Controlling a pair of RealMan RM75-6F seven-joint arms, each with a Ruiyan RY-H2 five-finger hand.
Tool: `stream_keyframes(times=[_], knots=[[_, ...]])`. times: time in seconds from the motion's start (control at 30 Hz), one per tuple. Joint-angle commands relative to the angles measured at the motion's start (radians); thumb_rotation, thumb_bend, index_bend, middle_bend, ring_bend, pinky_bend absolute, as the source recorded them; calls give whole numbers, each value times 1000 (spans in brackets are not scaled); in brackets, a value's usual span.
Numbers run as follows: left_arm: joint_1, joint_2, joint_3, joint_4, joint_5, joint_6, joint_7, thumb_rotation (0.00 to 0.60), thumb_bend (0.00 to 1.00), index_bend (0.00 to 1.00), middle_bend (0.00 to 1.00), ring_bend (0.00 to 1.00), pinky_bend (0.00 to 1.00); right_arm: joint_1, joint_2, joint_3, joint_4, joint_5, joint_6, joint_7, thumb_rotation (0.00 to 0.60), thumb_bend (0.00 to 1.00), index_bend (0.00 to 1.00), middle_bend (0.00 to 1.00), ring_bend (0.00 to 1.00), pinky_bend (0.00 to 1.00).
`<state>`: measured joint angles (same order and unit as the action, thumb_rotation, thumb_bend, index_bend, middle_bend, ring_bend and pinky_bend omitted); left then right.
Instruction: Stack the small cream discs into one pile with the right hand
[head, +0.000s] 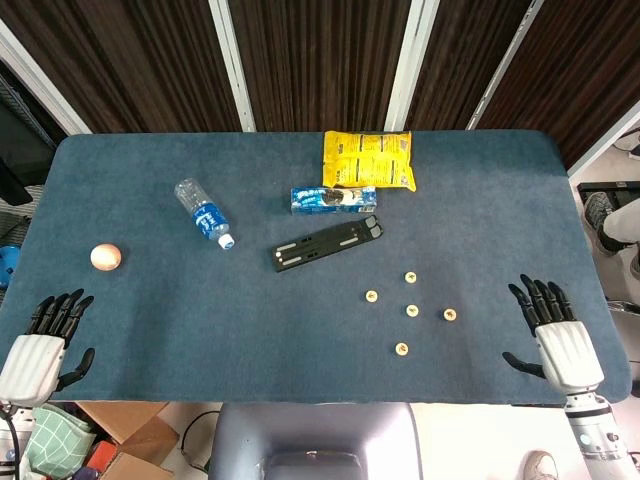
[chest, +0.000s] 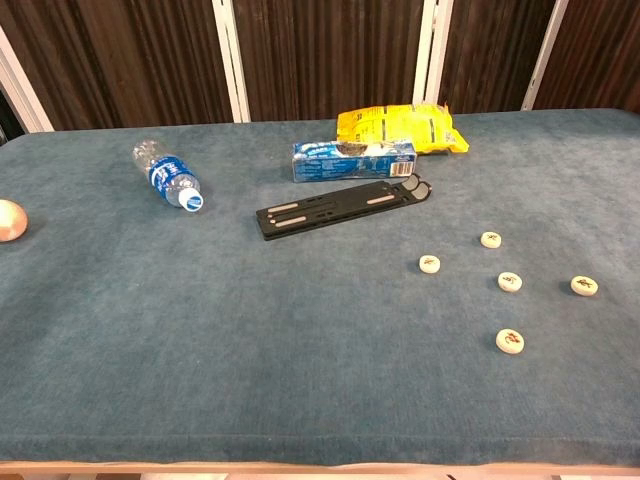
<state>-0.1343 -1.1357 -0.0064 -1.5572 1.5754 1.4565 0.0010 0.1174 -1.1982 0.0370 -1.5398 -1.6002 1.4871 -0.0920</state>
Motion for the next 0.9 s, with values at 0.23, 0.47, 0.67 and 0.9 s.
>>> stream_keyframes(times=[0.23,0.47,0.67,0.9], knots=[[5,-12,-16,-5,-36,5,6,600,433,0,0,0,60,68,7,-47,2,-110,-78,74,600,3,31,0,0,0],[0,-13,-21,-3,-39,1,-17,600,436,0,5,0,61,218,-34,-29,-19,-142,-282,0,600,139,241,0,0,0],[3,-15,-32,0,-58,7,-20,600,440,0,16,0,66,317,-104,-20,20,-92,-455,-38,600,156,372,0,0,0],[5,-8,-30,-2,-62,4,-11,600,437,0,16,0,70,357,-204,-22,119,-63,-498,-63,600,277,529,0,0,0]])
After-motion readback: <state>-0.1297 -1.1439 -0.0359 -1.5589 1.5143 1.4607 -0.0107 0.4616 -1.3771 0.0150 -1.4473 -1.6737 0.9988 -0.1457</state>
